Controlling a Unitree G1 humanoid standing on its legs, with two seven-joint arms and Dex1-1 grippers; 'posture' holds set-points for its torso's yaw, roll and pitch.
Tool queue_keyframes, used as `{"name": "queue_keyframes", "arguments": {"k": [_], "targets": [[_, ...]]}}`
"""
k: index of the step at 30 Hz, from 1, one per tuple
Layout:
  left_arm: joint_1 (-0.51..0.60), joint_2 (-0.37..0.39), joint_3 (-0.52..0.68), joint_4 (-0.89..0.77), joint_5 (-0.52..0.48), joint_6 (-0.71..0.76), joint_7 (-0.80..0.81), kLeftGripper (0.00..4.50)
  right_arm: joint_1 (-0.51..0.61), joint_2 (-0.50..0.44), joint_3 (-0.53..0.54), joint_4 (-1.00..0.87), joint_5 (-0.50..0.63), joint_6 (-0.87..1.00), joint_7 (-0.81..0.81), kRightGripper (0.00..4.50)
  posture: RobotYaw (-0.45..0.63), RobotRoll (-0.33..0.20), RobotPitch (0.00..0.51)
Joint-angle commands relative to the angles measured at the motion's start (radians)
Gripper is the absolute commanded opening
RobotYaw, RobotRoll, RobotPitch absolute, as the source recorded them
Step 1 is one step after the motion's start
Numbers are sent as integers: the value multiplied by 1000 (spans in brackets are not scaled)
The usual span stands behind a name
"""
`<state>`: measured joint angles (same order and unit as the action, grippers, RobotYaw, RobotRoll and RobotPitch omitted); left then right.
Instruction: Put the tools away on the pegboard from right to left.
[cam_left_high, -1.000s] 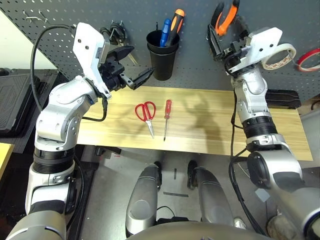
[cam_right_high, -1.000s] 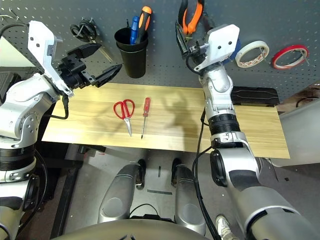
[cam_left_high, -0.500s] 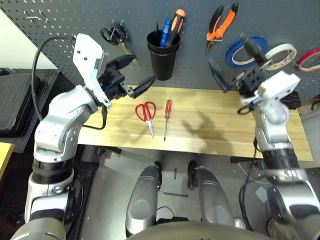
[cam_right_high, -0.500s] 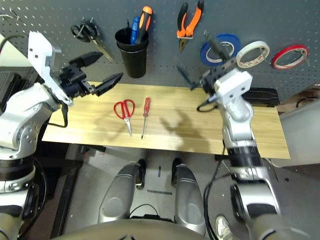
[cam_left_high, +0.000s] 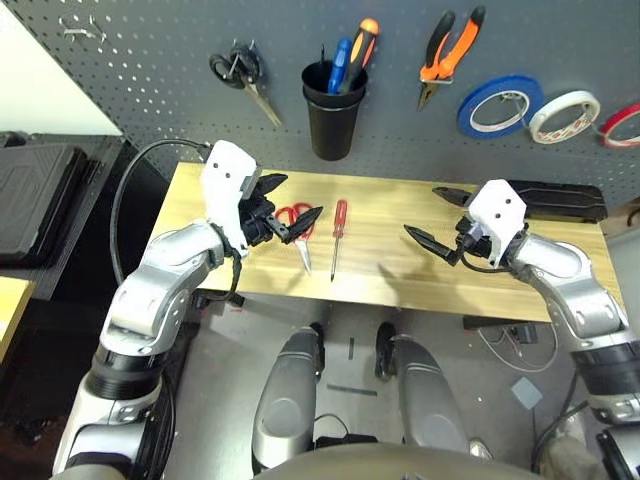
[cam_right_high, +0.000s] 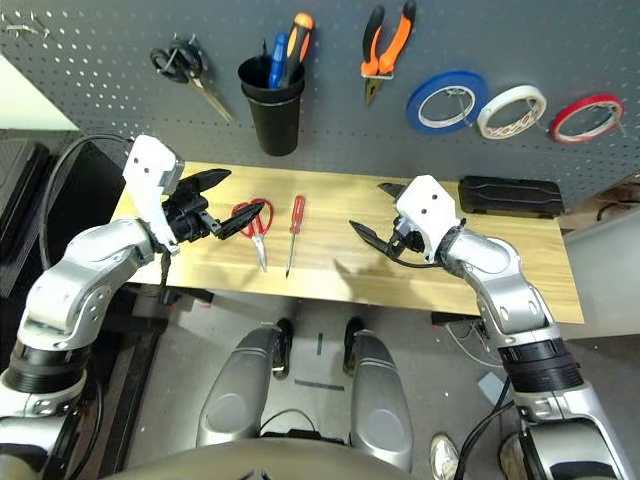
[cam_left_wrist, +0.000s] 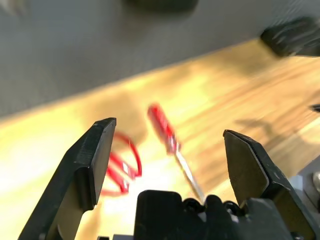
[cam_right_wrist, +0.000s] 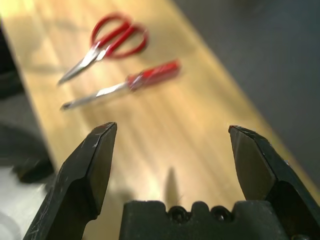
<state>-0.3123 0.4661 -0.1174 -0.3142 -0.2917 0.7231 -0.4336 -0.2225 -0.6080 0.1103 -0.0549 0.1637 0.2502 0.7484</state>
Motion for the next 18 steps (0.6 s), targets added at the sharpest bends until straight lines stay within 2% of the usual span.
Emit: {"name": "queue_keyframes", "arguments": {"k": [1, 5, 7, 11, 18], "targets": [[-10, -74, -64, 81, 46, 12, 43, 4500, 12, -9, 28, 9, -22, 63, 13, 4483, 226, 0, 284], [-87, -180, -97, 242, 95, -14, 84, 4500, 11, -3, 55, 23, -63, 115, -3, 4483, 222, 0, 294], [-120, -208, -104, 305, 117, -31, 91, 4500, 10, -2, 66, 22, -80, 134, -10, 4483, 222, 0, 294], [-256, -313, -89, 574, 163, -118, 146, 4500, 21, 10, 79, 3, -103, 164, -29, 4483, 203, 0, 304], [-430, -400, -91, 1007, 242, -306, 145, 4500, 52, 9, 70, -43, -124, 215, -55, 4483, 166, 0, 316]]}}
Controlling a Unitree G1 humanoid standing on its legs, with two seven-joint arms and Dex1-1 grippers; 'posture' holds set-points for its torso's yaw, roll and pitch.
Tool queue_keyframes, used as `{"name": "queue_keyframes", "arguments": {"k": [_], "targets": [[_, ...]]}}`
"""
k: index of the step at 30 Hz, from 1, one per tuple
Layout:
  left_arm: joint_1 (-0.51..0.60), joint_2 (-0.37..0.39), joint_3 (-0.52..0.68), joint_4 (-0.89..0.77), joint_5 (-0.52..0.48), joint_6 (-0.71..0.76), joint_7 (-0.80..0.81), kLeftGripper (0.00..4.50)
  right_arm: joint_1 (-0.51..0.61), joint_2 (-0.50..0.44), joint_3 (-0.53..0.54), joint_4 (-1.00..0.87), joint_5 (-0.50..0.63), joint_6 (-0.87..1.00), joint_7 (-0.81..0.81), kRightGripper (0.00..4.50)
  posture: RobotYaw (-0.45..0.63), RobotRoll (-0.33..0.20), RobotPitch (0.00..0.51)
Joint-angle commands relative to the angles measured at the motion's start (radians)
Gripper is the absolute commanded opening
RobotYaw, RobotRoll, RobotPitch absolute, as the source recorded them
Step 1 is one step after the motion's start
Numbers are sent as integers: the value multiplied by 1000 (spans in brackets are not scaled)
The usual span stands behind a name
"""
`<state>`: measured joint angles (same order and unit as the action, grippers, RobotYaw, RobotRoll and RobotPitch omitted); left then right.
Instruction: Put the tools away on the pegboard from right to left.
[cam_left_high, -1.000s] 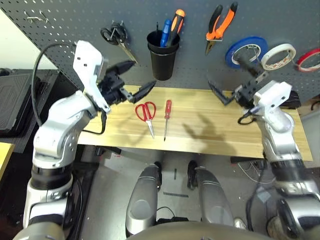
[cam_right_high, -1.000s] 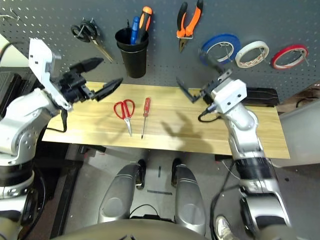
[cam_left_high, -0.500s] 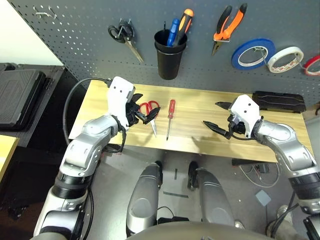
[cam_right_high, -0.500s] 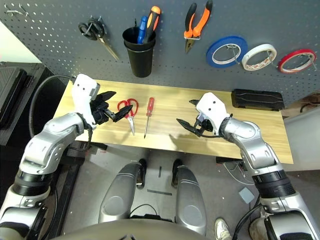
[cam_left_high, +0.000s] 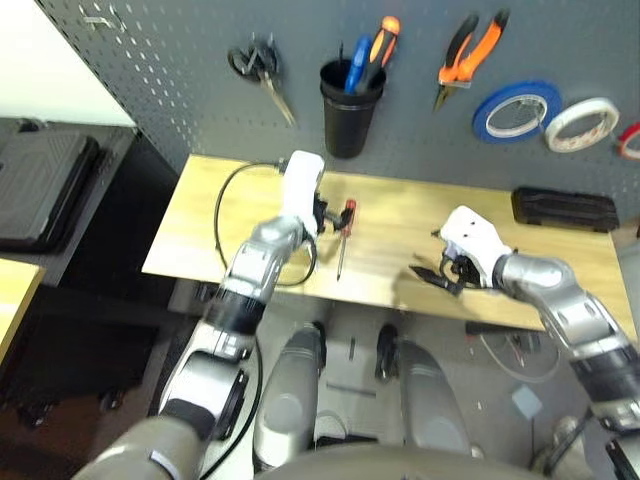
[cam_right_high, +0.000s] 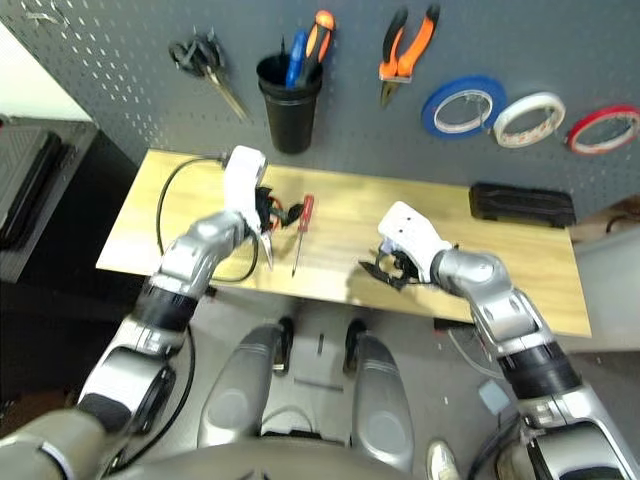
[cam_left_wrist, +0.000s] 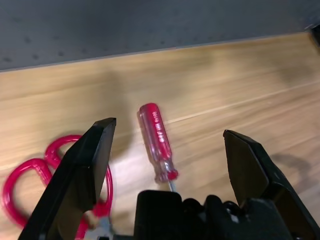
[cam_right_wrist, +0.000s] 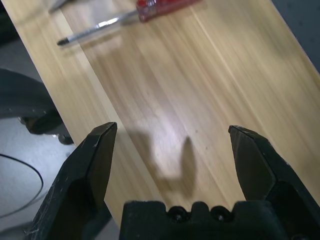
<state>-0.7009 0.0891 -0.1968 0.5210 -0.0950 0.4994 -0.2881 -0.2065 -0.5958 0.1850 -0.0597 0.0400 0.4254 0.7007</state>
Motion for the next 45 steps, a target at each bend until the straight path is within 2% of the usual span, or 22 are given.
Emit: {"name": "queue_keyframes", "arguments": {"k": [1, 6, 10, 18, 24, 27, 35, 40, 45], "targets": [[-65, -33, -7, 227, 53, -109, -2, 4500, 44, -1, -10, -53, 5, 53, -8, 4483, 161, 0, 317], [-162, -67, 21, 474, 90, -212, 30, 4500, 100, -14, -47, -126, 22, 92, -8, 4483, 123, 0, 324], [-197, -85, 38, 587, 107, -274, 35, 4500, 128, -24, -75, -168, 27, 116, -16, 4483, 94, 0, 325], [-206, -144, 52, 695, 134, -335, 39, 4500, 155, -32, -121, -217, 32, 146, -36, 4483, 56, 0, 321], [-183, -157, 67, 746, 158, -339, 84, 4500, 143, -26, -141, -241, 42, 166, -51, 4483, 42, 0, 319], [-172, -155, 64, 761, 175, -339, 106, 3890, 139, -28, -150, -250, 49, 174, -54, 4500, 42, 0, 319], [-156, -148, 75, 763, 204, -344, 158, 856, 153, -30, -209, -252, 117, 150, -25, 4500, 54, 0, 312], [-142, -149, 102, 718, 184, -352, 148, 815, 142, -39, -231, -188, 168, 48, 45, 4500, 80, 0, 303], [-90, -142, 113, 588, 174, -328, 122, 815, 114, -36, -243, -77, 193, -110, 119, 4500, 116, 0, 292]]}}
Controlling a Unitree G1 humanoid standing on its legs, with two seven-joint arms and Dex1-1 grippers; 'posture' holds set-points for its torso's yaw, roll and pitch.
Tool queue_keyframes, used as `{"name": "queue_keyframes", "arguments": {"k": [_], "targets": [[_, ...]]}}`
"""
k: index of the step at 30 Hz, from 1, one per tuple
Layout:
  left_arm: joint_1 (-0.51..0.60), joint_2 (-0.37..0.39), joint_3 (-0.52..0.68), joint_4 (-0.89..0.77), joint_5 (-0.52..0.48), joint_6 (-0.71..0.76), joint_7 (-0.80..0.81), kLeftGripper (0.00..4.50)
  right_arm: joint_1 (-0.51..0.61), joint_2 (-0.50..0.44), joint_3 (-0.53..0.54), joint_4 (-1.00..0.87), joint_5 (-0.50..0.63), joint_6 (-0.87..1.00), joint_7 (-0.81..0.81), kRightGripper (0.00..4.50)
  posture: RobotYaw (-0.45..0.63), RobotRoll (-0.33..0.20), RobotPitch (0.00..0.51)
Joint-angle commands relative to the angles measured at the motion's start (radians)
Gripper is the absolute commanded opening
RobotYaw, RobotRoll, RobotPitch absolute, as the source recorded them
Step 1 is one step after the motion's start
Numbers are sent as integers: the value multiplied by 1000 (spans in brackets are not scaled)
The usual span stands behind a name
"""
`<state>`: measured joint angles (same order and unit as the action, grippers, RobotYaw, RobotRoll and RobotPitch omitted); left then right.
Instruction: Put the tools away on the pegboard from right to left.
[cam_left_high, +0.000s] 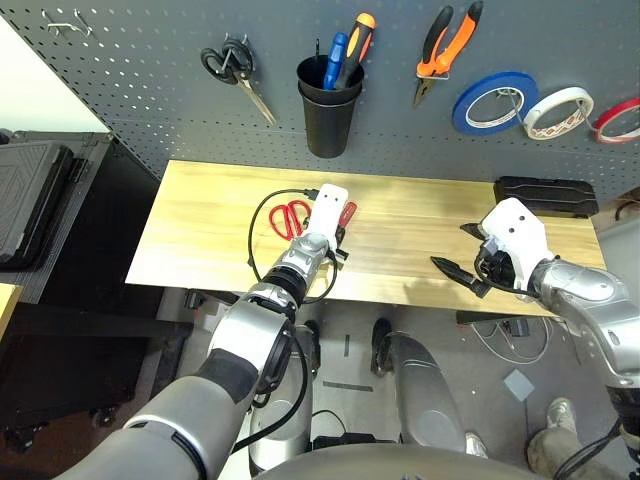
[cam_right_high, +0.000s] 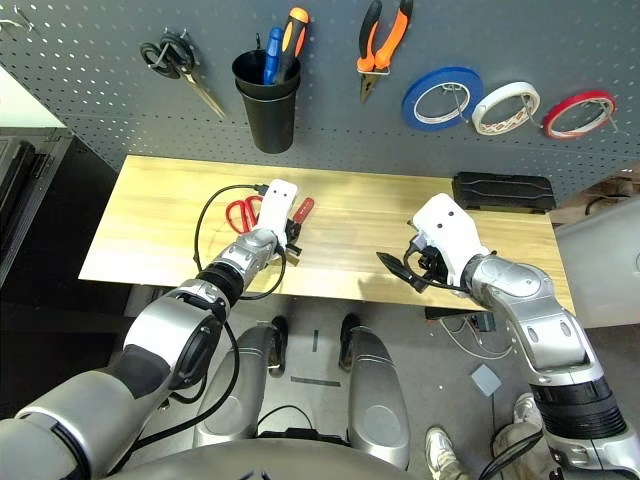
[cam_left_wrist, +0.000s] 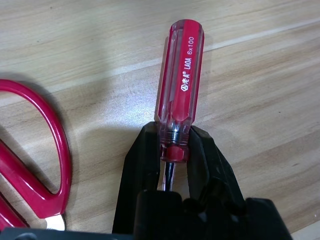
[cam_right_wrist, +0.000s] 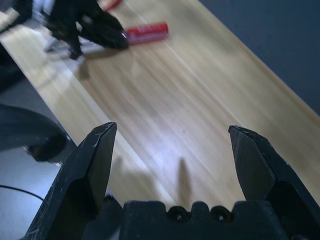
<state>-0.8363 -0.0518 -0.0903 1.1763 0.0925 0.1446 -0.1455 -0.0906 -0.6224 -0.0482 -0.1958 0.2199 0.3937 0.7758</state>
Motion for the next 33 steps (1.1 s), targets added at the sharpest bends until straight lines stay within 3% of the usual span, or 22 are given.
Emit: {"name": "queue_keyframes", "arguments": {"k": [1, 10, 16, 23, 33], "targets": [[67, 2, 7, -118, -17, 42, -28, 815, -12, -13, -6, 88, 11, -103, 59, 4500, 125, 0, 289], [376, 19, -6, -799, -56, 344, -54, 815, -138, -7, 9, 341, -1, -289, 162, 4500, 200, 0, 264], [516, 37, -31, -1089, -63, 490, -52, 814, -215, -8, 6, 483, 0, -363, 213, 4500, 243, 0, 250], [632, 8, 1, -1326, -77, 527, 12, 814, -265, -4, -59, 596, 84, -433, 298, 4500, 269, 0, 240], [688, 1, 74, -1603, -176, 389, 24, 814, -324, -7, -166, 695, 221, -525, 459, 4500, 303, 0, 233]]}}
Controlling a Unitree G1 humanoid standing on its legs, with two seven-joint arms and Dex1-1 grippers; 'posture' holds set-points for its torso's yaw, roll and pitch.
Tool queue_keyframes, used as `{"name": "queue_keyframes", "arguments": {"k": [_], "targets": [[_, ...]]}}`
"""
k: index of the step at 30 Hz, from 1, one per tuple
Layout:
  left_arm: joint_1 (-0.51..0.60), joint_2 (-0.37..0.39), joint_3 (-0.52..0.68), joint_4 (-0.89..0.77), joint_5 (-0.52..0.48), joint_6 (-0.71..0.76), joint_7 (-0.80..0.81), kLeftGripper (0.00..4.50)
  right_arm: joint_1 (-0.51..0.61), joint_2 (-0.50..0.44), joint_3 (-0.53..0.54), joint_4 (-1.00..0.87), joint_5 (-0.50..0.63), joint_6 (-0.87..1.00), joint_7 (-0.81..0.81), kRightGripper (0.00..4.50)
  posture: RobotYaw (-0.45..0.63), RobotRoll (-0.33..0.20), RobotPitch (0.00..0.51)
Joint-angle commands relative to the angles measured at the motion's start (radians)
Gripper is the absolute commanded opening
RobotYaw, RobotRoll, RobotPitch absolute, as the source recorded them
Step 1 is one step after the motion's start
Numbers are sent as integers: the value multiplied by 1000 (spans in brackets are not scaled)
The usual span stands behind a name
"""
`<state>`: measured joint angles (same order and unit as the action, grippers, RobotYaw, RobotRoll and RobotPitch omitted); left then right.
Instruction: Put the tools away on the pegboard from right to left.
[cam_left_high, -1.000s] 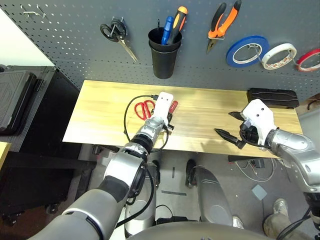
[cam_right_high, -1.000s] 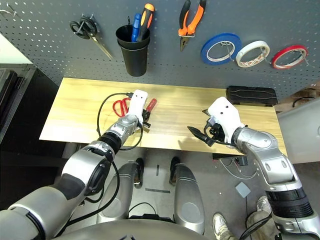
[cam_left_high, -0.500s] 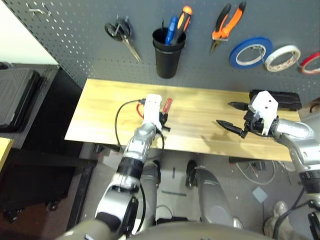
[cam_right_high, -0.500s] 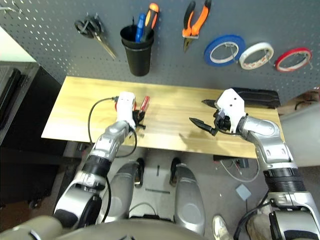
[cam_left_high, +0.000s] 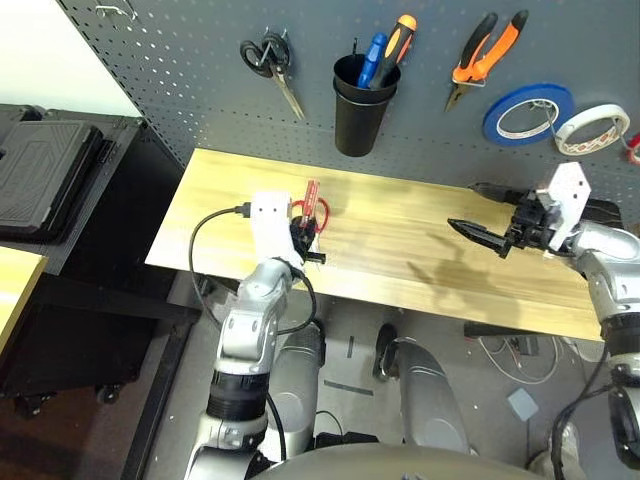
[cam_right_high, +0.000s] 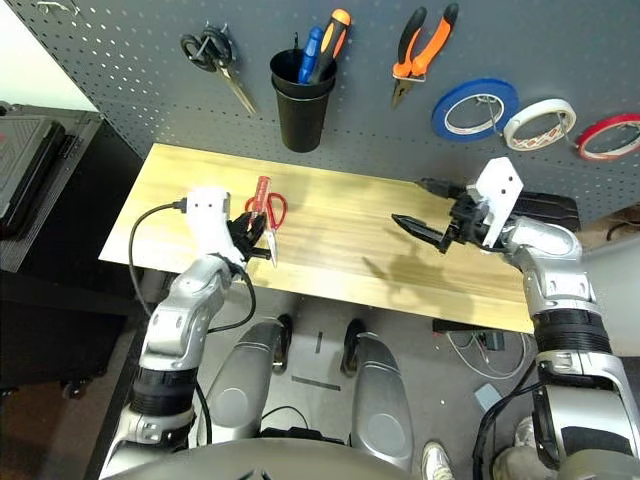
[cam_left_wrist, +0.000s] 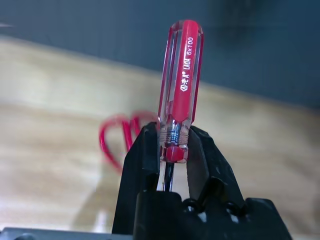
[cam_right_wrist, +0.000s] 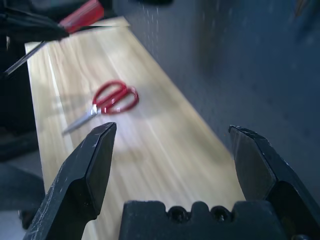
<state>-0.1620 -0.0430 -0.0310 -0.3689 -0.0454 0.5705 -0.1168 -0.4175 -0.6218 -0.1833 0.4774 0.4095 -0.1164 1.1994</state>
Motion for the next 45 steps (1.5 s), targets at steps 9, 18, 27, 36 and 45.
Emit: {"name": "queue_keyframes", "arguments": {"k": [9, 18, 27, 36, 45], "targets": [[-60, 29, 63, -179, -146, -51, -23, 814, 5, -39, -98, -51, 145, 70, 111, 4500, 301, 0, 229], [-206, 78, 129, -233, -233, 37, 8, 814, -42, -129, -182, -77, 236, 168, 157, 4500, 262, 0, 222], [-388, 152, 224, -203, -306, 94, 31, 814, -123, -200, -235, -67, 263, 237, 146, 4500, 218, 0, 223], [-609, 173, 271, -124, -375, 118, 66, 814, -117, -229, -244, -112, 267, 296, 145, 4500, 193, 0, 227], [-804, 67, 245, 148, -360, -73, 93, 814, -100, -191, -230, -181, 269, 326, 107, 4500, 176, 0, 232]]}}
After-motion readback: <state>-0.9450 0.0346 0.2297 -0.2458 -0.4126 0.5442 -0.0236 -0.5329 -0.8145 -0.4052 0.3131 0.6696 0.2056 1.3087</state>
